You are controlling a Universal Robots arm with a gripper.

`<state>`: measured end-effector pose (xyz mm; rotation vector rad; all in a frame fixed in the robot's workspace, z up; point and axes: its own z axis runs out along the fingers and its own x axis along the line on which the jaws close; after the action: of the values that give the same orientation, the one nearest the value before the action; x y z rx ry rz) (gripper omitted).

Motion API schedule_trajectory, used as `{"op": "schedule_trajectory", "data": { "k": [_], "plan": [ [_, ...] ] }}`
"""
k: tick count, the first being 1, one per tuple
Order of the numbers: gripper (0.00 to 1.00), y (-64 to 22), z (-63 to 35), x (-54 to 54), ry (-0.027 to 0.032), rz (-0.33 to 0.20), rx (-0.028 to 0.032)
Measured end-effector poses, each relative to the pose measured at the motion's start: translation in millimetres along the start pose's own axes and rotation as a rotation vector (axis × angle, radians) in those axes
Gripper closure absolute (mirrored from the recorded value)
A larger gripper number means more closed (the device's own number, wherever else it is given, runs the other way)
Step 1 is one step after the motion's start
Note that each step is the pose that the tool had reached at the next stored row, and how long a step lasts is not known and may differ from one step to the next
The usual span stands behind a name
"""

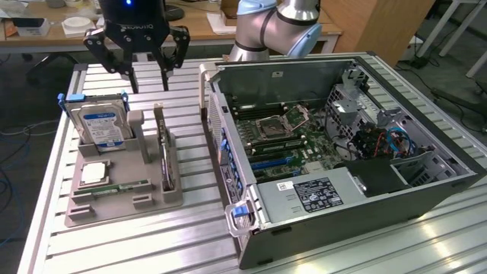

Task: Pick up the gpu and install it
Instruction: 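Pick up the gpu and move the gpu toward the slot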

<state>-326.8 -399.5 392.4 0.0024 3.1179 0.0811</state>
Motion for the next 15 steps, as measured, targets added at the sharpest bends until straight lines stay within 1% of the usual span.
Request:
{"op": "schedule_trajectory", "data": {
  "k": [2,4,5,9,11,15],
  "plan": [
    [0.47,-0.6,0.5,0.0,0.0012,-0.024,-0.0006],
    [0.47,-1.7,3.5,0.1,0.0042,-0.039,-0.001],
    [0.47,-2.5,5.2,0.1,0.0047,-0.043,-0.0009],
    [0.47,-9.5,11.9,0.3,0.0061,-0.05,-0.0012],
    [0.47,-16.3,15.1,0.4,0.0059,-0.051,-0.0012],
    [0.47,-18.5,22.2,0.6,0.006,-0.05,-0.0014]
  ]
}}
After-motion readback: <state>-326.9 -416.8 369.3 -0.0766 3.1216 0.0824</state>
